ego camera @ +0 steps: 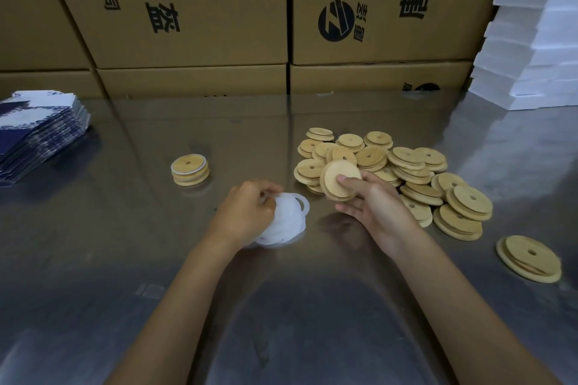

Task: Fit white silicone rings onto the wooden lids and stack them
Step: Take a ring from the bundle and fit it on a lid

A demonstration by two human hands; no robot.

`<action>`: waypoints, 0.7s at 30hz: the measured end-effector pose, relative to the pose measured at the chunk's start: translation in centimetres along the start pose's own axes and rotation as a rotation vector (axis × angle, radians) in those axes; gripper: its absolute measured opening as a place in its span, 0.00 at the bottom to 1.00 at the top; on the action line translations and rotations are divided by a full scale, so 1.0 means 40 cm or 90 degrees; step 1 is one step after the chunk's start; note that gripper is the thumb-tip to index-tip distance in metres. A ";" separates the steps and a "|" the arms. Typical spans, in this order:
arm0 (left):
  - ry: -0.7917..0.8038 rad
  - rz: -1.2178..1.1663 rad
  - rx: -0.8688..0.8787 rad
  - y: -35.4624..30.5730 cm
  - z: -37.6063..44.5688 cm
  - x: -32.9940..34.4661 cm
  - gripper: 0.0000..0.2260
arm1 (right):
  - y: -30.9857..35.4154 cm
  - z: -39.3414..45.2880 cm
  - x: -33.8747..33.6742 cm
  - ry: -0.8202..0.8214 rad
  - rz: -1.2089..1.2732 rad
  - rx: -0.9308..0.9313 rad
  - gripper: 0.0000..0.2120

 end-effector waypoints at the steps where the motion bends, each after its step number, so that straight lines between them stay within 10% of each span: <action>1: -0.007 -0.007 0.000 0.002 0.001 -0.003 0.15 | -0.001 0.001 0.000 0.001 0.001 0.002 0.13; 12: -0.009 -0.040 0.020 0.000 -0.001 -0.031 0.06 | -0.003 0.004 0.000 0.000 -0.006 0.009 0.13; 21: -0.067 -0.355 -0.054 -0.020 0.002 -0.057 0.04 | -0.004 0.003 0.000 0.002 -0.006 0.009 0.12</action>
Point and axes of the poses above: each hand's wrist, its own z-axis towards the middle knuckle, its own x-axis out of the palm, y = z × x, the point moved 1 cm from there along z, towards the middle knuckle, and after that the axes turned 4 degrees about x, right-handed, at the moved point
